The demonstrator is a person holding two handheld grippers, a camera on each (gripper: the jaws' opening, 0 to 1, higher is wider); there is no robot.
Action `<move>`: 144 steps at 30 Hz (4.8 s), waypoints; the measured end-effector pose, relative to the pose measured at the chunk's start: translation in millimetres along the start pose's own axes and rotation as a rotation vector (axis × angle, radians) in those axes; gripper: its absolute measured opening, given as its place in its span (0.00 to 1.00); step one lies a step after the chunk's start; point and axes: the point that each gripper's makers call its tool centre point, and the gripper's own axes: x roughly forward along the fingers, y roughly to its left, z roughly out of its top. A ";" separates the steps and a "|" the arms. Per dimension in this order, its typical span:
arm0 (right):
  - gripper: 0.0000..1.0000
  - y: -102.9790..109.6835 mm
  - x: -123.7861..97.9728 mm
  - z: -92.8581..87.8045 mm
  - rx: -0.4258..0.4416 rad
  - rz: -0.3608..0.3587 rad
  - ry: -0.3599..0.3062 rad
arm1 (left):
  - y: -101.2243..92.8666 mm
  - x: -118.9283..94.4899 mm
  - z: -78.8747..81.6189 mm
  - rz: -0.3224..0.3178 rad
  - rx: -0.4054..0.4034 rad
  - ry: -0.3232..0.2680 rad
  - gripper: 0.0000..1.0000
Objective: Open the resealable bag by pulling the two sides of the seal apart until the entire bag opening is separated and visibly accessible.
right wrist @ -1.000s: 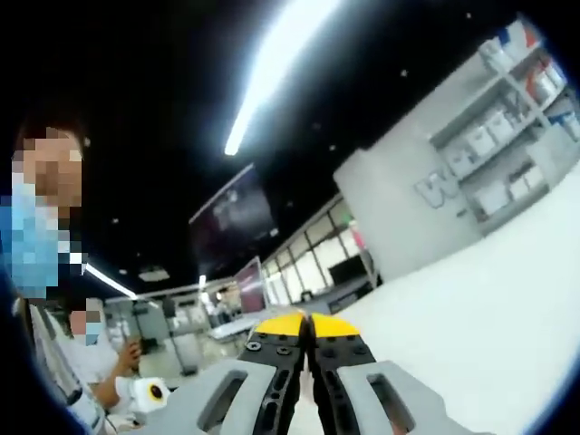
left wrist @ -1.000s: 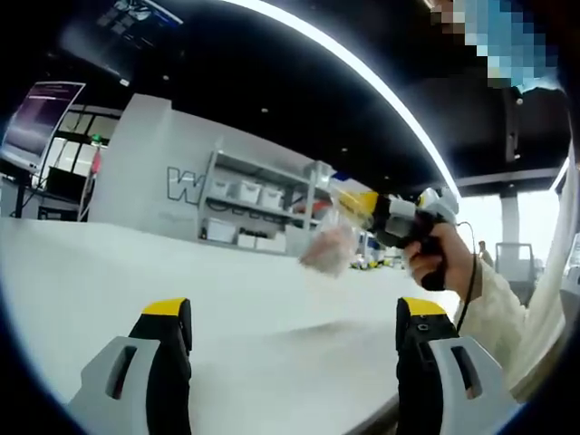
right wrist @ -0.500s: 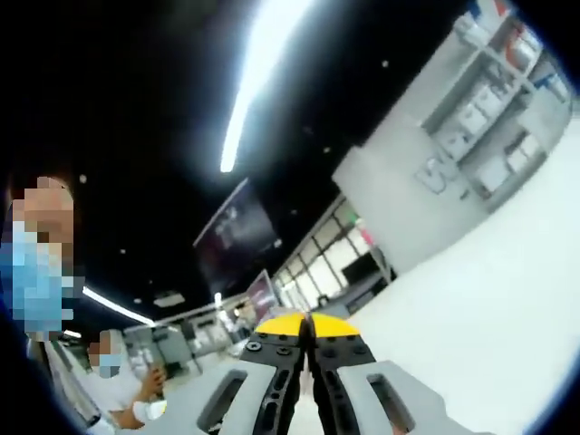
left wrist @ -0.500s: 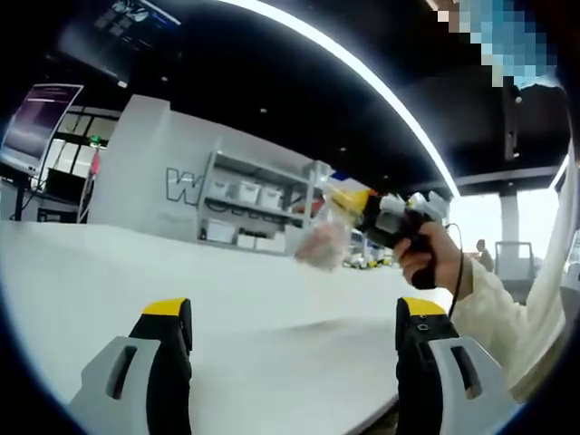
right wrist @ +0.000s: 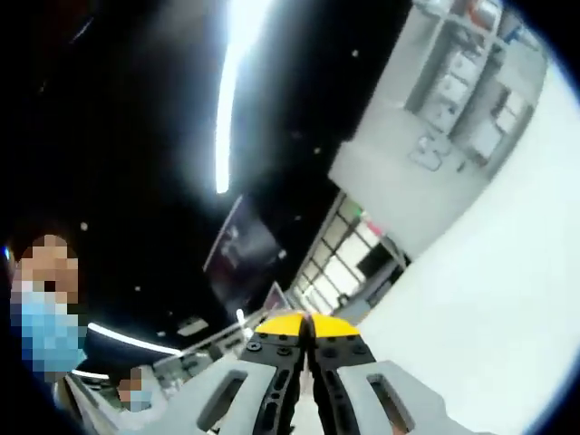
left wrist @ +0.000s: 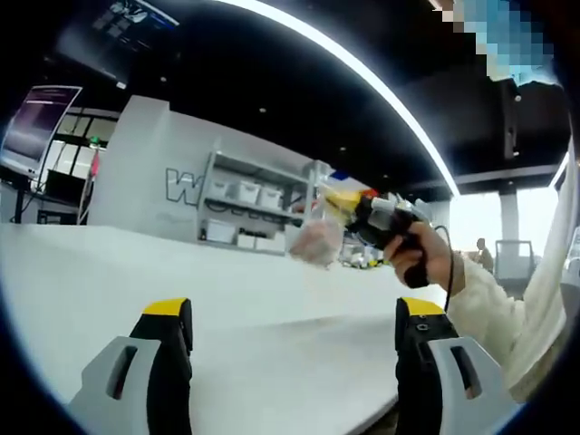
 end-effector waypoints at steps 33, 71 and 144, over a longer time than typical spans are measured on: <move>0.00 -45.6 20.7 32.1 -0.063 -0.111 0.052 | 2.9 -3.8 1.5 0.014 0.009 -0.003 0.92; 0.00 -94.5 73.8 47.9 -0.137 -0.201 0.128 | 11.1 -6.5 1.7 0.035 0.004 -0.001 0.91; 0.00 -151.7 101.2 48.6 -0.543 -0.351 0.216 | 17.1 -7.8 0.2 0.048 0.007 0.006 0.91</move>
